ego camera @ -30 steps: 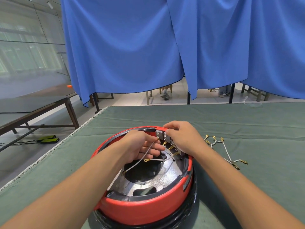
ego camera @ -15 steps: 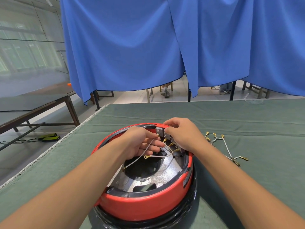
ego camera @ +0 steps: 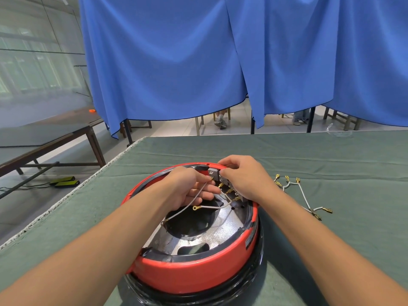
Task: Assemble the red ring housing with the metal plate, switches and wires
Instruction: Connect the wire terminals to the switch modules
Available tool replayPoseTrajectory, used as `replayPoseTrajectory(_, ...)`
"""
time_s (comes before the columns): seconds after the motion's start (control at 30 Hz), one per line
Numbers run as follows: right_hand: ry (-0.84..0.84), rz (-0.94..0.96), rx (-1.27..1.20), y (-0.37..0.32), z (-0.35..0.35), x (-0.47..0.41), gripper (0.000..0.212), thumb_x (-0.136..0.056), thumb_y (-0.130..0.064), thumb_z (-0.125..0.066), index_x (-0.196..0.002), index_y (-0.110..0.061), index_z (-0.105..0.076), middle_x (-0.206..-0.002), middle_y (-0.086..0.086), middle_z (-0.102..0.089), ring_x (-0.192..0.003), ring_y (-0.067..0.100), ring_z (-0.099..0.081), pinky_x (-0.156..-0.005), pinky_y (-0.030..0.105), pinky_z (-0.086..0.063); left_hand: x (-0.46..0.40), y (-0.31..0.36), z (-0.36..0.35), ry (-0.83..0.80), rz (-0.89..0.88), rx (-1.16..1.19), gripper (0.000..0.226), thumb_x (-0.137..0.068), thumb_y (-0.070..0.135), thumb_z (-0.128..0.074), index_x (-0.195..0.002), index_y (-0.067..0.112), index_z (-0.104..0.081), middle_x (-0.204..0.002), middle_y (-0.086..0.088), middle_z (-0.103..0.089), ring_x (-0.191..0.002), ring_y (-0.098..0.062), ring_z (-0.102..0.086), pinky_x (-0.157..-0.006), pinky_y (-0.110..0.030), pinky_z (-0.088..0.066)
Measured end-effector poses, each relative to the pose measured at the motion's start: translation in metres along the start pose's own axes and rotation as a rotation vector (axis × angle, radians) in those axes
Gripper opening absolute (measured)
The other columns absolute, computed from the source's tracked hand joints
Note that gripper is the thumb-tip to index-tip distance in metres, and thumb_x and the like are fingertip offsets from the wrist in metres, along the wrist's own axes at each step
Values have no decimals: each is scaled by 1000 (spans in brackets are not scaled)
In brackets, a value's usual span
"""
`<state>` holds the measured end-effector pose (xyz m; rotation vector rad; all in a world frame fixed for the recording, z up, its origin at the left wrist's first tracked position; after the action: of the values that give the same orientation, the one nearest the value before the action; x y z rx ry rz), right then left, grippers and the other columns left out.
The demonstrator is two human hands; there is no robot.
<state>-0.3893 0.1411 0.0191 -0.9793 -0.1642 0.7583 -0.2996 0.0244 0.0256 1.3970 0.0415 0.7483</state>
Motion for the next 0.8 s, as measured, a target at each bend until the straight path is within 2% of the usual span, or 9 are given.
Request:
replayPoseTrajectory(0.1,7,11,11,0,0,0,26,-87,-15,-55,-108,-22,-69,-85,-8,-65,-76,10,-59,-64,24,-44,1,0,-3,5,-11,7,18,-96,15,-51,-86,8,-63,-66,-3,-72,-44,-6,-62,-37,-15,-42)
replayPoseTrajectory(0.6,17,24,64,1,0,-2,22,-86,-18,-56,-102,-25,-70,-80,-10,-65,-77,10,-60,-61,20,-44,3,8,-6,15,-3,91,20,-97,3,-46,-82,0,-60,-54,-7,-68,-42,-8,-62,-37,-17,-47)
replayPoseTrajectory(0.73,29,25,75,1,1,-3,20,-84,-17,-57,-96,-27,-70,-87,-6,-70,-84,12,-63,-72,27,-49,5,7,-9,26,-23,64,20,-97,5,-46,-83,0,-60,-55,-8,-68,-44,-11,-64,-39,-18,-48)
replayPoseTrajectory(0.8,31,25,74,1,1,-4,18,-84,-17,-58,-94,-28,-69,-87,-6,-70,-84,12,-63,-72,27,-49,5,7,-9,28,-20,63,20,-97,5,-46,-83,-1,-60,-55,-8,-68,-44,-11,-64,-39,-19,-48)
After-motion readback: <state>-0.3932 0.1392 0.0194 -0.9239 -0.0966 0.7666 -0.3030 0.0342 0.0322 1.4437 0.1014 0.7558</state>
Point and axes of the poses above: each hand's wrist, its own x-axis away from the middle knuckle, its own z-axis out of the back of the hand, y = z × x, the point moved 1 cm from there along -x, towards the middle knuckle
